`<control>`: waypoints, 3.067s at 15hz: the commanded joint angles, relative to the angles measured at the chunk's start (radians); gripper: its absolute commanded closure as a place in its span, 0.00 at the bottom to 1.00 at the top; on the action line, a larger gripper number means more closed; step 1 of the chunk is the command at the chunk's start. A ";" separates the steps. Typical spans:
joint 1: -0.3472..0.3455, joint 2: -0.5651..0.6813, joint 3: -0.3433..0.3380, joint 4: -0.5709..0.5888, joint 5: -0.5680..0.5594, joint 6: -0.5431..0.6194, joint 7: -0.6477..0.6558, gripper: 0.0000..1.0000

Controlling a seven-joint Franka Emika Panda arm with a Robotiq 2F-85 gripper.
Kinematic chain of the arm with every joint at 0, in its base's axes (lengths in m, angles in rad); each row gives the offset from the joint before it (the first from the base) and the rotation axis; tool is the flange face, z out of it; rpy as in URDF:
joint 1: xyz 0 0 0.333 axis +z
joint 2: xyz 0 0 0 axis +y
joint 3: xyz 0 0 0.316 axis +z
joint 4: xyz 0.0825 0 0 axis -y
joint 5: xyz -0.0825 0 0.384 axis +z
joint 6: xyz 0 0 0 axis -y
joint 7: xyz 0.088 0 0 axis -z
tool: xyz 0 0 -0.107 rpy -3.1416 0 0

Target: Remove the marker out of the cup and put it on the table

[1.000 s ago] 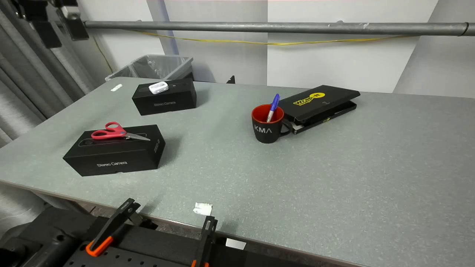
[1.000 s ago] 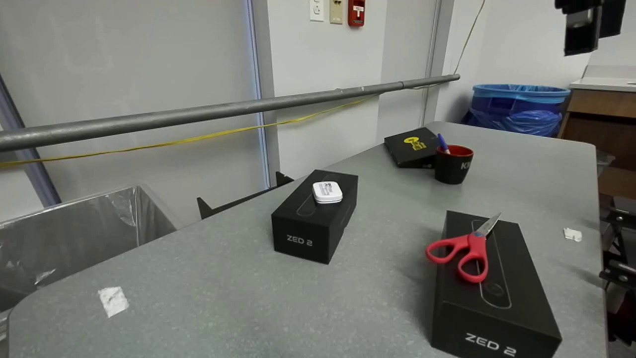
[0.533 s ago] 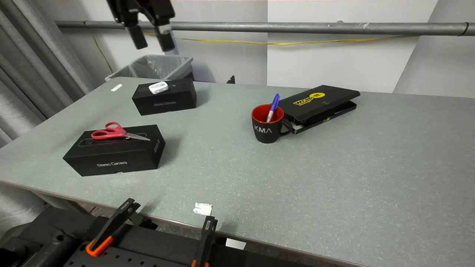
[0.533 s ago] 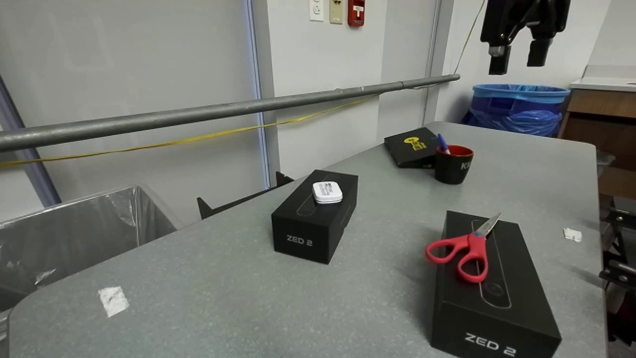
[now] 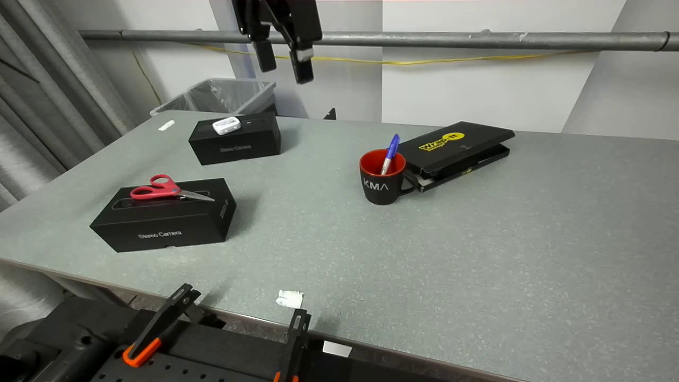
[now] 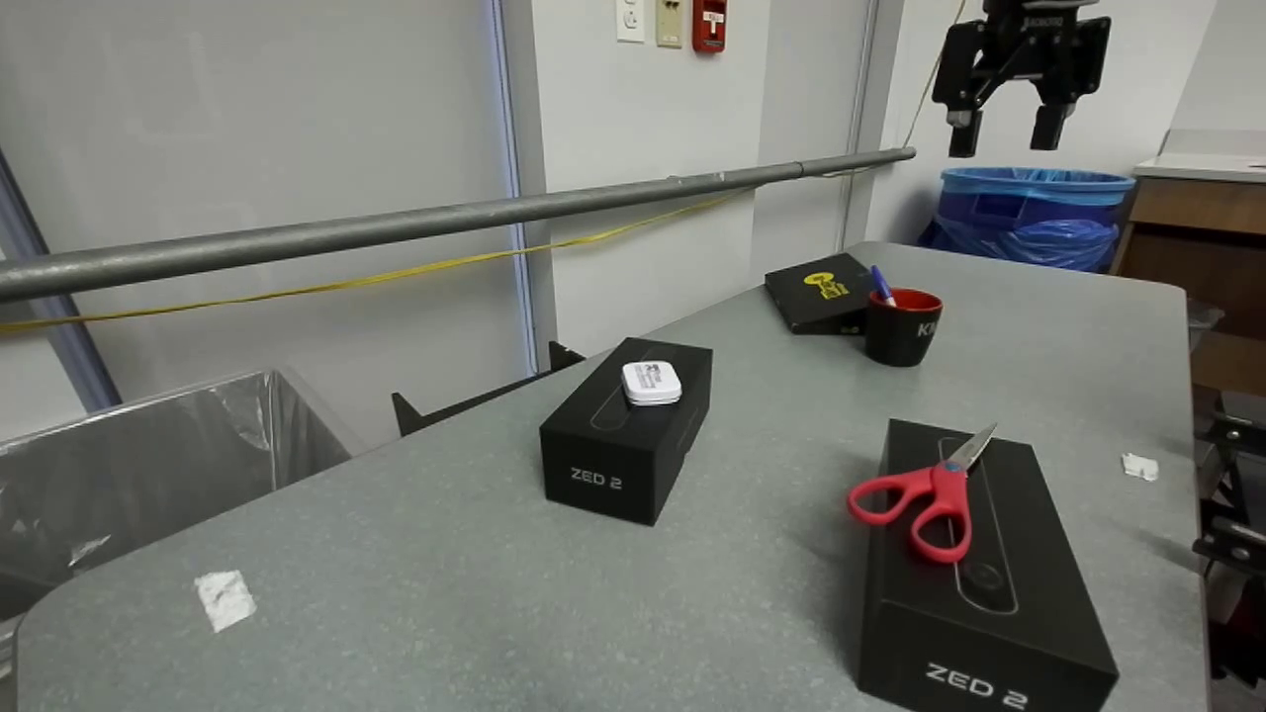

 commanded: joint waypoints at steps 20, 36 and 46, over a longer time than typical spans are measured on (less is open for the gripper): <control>0.024 0.386 -0.154 0.107 -0.021 0.435 0.026 0.00; 0.198 0.611 -0.391 0.140 -0.323 0.797 0.170 0.00; 0.306 0.689 -0.488 0.147 -0.224 0.891 0.117 0.44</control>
